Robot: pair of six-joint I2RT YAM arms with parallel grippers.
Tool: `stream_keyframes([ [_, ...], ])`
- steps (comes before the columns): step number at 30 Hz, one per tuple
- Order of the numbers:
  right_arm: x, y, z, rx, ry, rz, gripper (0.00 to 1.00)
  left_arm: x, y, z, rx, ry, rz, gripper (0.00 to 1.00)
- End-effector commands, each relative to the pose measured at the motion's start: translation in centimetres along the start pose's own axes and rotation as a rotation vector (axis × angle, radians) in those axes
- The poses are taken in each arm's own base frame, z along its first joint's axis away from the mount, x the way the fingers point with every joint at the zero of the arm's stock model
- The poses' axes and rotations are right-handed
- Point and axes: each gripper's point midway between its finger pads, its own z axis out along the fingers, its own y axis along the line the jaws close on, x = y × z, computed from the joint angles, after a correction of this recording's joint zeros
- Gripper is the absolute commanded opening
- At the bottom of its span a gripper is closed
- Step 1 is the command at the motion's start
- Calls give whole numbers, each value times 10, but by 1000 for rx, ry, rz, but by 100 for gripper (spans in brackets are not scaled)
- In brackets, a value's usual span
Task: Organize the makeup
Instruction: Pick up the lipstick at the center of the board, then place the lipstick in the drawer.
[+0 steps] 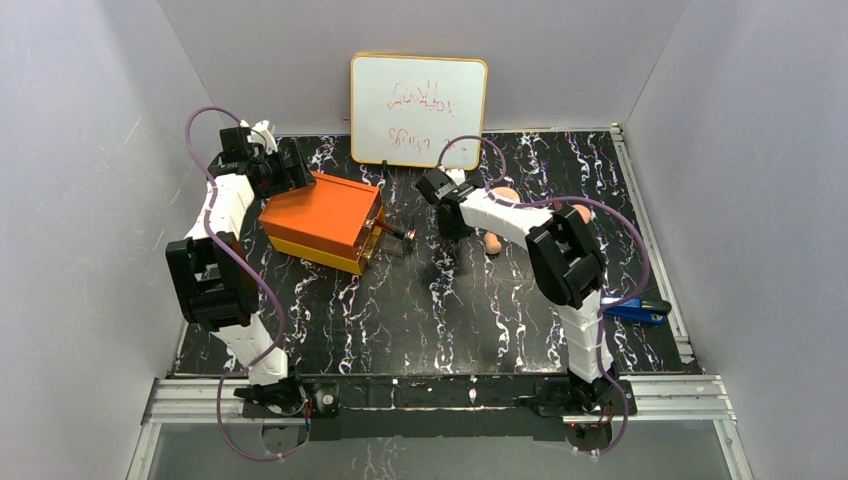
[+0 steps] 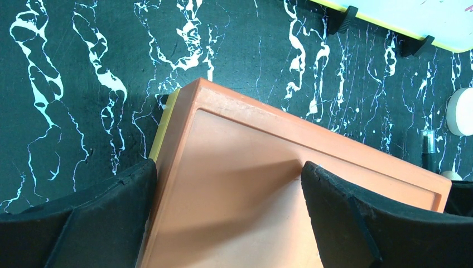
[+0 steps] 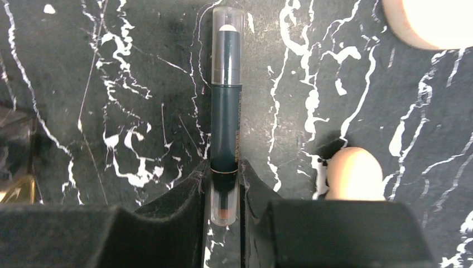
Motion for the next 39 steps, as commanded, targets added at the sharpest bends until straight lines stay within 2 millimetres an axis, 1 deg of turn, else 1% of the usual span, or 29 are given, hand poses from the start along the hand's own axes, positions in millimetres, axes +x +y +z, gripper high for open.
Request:
stream_keyframes([
  [1,-48,-11,-54,-36,-123,-83,1,75,9,-6,-67,252,-28,95],
  [3,-60,-11,-64,-56,-150,-132,1,74,9,-7,-66,246,-27,95],
  [5,-70,-4,-73,-110,-175,-185,1,74,9,-7,-64,246,-27,95],
  [9,-83,29,-92,-328,-195,-307,1,72,8,-8,-62,240,-25,95],
  [12,-83,46,-98,-466,-145,-379,1,71,7,-9,-62,236,-24,95],
  [15,-79,65,-107,-602,-93,-438,1,71,8,-10,-66,236,-22,95],
  [18,-76,76,-118,-698,-52,-494,1,71,8,-9,-67,237,-22,95],
  [19,-71,78,-118,-716,-26,-510,1,70,8,-9,-67,236,-21,95],
  [23,-49,74,-124,-761,59,-529,1,71,8,-8,-67,241,-21,95],
  [26,-28,67,-127,-772,137,-524,1,72,9,-6,-65,246,-24,95],
  [30,-11,65,-128,-793,181,-500,1,72,9,-4,-61,249,-25,95],
  [32,-8,66,-126,-795,194,-497,1,73,9,-4,-61,251,-26,95],
  [39,-15,78,-119,-804,203,-488,1,75,10,-5,-67,250,-23,95],
])
